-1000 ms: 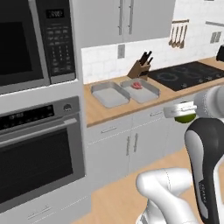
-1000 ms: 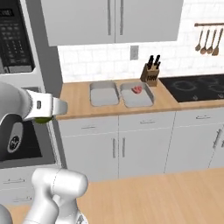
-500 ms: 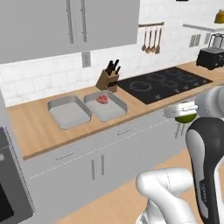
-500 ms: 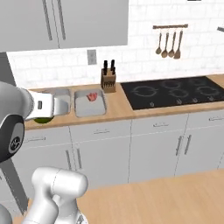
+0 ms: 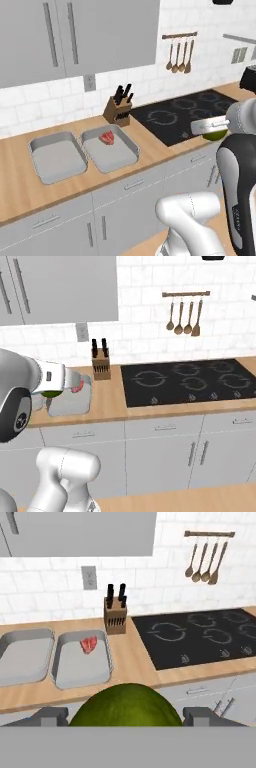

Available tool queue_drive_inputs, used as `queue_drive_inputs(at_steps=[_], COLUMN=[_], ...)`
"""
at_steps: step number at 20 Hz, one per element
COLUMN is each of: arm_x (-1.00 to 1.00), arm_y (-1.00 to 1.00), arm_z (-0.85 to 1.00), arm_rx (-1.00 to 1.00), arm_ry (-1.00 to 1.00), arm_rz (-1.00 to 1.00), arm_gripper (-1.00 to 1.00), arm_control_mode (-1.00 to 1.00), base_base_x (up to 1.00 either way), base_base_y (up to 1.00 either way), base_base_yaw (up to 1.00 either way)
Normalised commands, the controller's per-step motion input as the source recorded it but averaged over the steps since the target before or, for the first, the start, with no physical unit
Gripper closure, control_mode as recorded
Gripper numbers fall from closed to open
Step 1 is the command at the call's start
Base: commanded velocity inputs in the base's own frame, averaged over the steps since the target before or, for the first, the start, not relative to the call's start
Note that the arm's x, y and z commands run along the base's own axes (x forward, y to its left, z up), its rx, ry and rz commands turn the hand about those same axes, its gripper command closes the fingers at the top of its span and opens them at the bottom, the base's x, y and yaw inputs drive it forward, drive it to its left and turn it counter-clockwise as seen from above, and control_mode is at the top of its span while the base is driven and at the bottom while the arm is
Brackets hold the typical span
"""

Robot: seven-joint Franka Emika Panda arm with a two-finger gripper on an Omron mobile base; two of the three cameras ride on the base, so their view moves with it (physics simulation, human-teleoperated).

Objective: Place one lime and one steak in each tupperware on the nearby counter, to pack two identical lunches.

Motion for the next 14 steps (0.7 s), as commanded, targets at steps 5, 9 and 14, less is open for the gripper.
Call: queue_drive_inputs(at_steps=[5,9,14], arm_x=[0.0,0.03,0.01], arm_y=[0.0,0.11,0.15], arm_z=[0.0,-0.25,-1.0], arm_rx=[0.0,0.0,-0.02], arm_ry=[0.0,0.05,0.14], arm_rz=[0.0,0.09,0.21], arm_gripper=[1.0,1.0,1.0], arm_control_mode=[1.0,-1.0,-1.0], base_base_x=[0.72,0.24,0.0], base_base_y=[0.29,0.36,0.0], base_base_yaw=[0.44,0.32,0.0])
